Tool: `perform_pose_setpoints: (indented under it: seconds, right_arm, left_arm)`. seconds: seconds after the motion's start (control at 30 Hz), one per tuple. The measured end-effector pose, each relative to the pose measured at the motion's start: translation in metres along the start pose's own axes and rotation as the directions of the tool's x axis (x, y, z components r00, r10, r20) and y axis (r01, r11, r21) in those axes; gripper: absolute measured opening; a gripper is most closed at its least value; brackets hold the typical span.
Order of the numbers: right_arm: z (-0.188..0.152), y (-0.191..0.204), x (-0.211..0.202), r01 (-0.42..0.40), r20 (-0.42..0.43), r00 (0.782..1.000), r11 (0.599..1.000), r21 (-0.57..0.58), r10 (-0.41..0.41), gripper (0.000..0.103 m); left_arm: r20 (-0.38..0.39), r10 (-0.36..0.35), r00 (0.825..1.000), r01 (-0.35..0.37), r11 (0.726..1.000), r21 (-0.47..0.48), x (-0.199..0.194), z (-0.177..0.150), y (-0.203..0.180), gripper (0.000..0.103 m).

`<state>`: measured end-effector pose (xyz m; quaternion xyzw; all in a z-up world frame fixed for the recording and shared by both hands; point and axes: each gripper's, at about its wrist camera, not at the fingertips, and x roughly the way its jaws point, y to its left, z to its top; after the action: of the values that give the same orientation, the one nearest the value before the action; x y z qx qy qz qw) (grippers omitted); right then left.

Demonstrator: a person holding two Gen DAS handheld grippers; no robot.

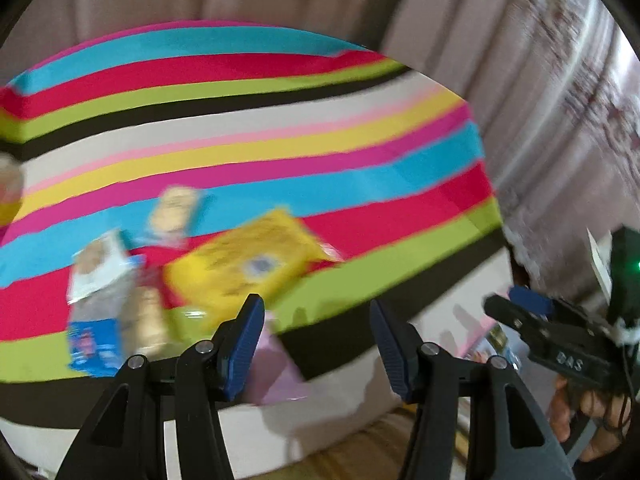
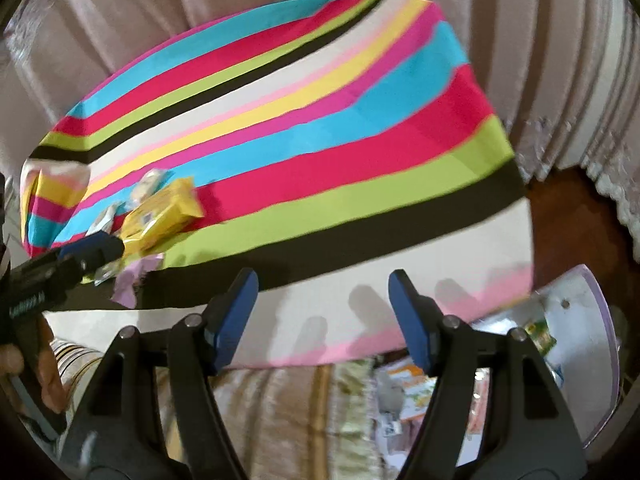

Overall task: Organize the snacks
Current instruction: 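Move both open tools back over the remaining snacks on the cloth, then grasp the white nut packet with left tool while right tool grasps yellow biscuit packet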

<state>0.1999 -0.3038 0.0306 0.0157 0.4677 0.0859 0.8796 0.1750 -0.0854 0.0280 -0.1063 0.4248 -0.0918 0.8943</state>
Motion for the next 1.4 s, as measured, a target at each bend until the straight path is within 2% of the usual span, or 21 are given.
perform_pose_setpoints:
  seconds: [0.1, 0.2, 0.33, 0.43, 0.53, 0.67, 0.8, 0.9, 1.1, 1.23, 1.4]
  right_arm:
    - [0.005, 0.022, 0.005, -0.013, 0.0, 1.0, 0.999, -0.051, 0.013, 0.073]
    - [0.011, 0.047, 0.009, -0.026, 0.01, 1.0, 0.994, -0.109, 0.027, 0.079]
    - [0.015, 0.07, 0.019, -0.046, -0.009, 0.999, 0.988, -0.151, 0.045, 0.081]
    - [0.019, 0.083, 0.027, -0.074, -0.022, 0.997, 0.987, -0.144, 0.072, 0.082]
    - [0.025, 0.096, 0.037, -0.104, -0.042, 0.994, 0.988, -0.117, 0.1, 0.082]
    - [0.03, 0.115, 0.054, -0.142, -0.077, 0.988, 0.985, -0.094, 0.135, 0.082]
    - [0.036, 0.13, 0.07, -0.175, -0.117, 0.979, 0.983, -0.049, 0.168, 0.082]
    - [0.041, 0.138, 0.082, -0.175, -0.137, 0.976, 0.985, -0.011, 0.172, 0.082]
    - [0.047, 0.144, 0.107, -0.168, -0.191, 0.964, 0.981, 0.093, 0.183, 0.082]
    - [0.054, 0.152, 0.116, -0.172, -0.202, 0.96, 0.978, 0.115, 0.192, 0.082]
    - [0.064, 0.166, 0.127, -0.157, -0.203, 0.964, 0.984, 0.088, 0.172, 0.083]
  left_arm:
    - [0.02, 0.034, 0.999, -0.031, 0.994, -0.105, -0.005, 0.002, 0.037, 0.056]
    - [0.03, 0.064, 0.998, -0.057, 0.98, -0.191, -0.008, 0.004, 0.069, 0.056]
    - [0.038, 0.112, 0.993, -0.096, 0.951, -0.294, -0.011, 0.009, 0.108, 0.065]
    - [0.031, 0.133, 0.991, -0.113, 0.926, -0.361, -0.008, 0.012, 0.134, 0.067]
    - [-0.01, 0.134, 0.991, -0.126, 0.901, -0.415, 0.003, 0.016, 0.15, 0.067]
    - [-0.046, 0.095, 0.994, -0.105, 0.879, -0.464, 0.019, 0.022, 0.165, 0.067]
    - [-0.086, 0.128, 0.988, -0.153, 0.873, -0.463, 0.035, 0.031, 0.164, 0.067]
    - [-0.106, 0.182, 0.978, -0.21, 0.874, -0.437, 0.047, 0.035, 0.162, 0.067]
    - [-0.109, 0.261, 0.959, -0.282, 0.908, -0.311, 0.058, 0.034, 0.151, 0.065]
    - [-0.095, 0.263, 0.96, -0.279, 0.914, -0.295, 0.055, 0.031, 0.151, 0.057]
    - [-0.055, 0.236, 0.97, -0.241, 0.918, -0.314, 0.043, 0.021, 0.156, 0.056]
